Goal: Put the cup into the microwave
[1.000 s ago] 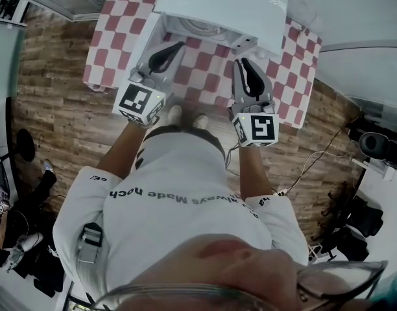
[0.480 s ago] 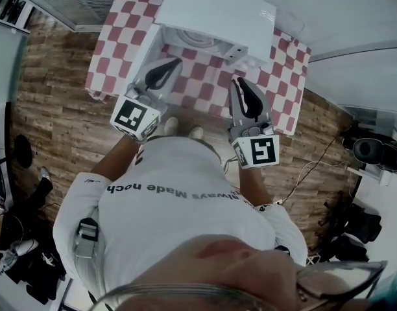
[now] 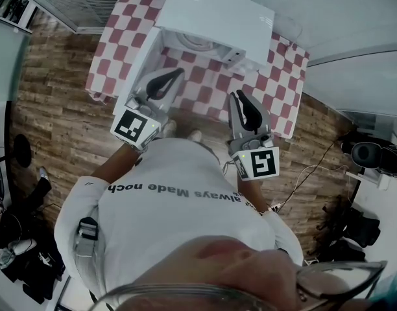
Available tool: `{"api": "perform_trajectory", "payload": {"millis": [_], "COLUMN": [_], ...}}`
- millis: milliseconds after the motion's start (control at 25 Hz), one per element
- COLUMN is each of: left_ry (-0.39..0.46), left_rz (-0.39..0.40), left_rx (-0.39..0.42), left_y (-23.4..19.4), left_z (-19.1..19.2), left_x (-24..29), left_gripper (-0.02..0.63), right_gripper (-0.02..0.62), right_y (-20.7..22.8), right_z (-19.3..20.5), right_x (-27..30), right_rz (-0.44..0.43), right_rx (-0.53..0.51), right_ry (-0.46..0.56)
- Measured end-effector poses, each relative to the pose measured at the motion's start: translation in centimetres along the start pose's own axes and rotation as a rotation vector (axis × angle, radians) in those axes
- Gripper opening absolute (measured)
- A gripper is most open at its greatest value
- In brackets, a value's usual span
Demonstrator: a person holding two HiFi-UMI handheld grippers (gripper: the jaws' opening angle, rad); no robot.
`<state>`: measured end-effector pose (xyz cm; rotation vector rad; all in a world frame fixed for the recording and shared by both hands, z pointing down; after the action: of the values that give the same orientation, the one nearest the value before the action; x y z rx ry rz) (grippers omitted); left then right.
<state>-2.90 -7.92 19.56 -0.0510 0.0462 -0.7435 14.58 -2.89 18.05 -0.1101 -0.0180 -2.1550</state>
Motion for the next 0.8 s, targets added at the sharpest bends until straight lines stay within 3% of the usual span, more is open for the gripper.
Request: {"api": "perform_trajectory", "payload": {"millis": [800], "left_ry": [-0.003], "left_rz": [0.008], "left_rx": [-0.002], "left_y": [2.0], "left_z": [-0.3], "left_x": [0.0], "left_gripper": [0.005], "right_gripper": [0.049], "right_y": [0.4], "right_z": [-0.3], "right_x": [-1.2], "right_rz": [0.003], "right_rx": [-0.013], "right_ry": [0.004]}}
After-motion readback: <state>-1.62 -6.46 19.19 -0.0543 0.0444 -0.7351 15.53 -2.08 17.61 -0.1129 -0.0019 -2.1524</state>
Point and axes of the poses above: the fingertips, and each gripper's own axes: x forward along the fingers, y to its right, z out of its underside, the point moved 5 cm from there along -x, backward along the fingers
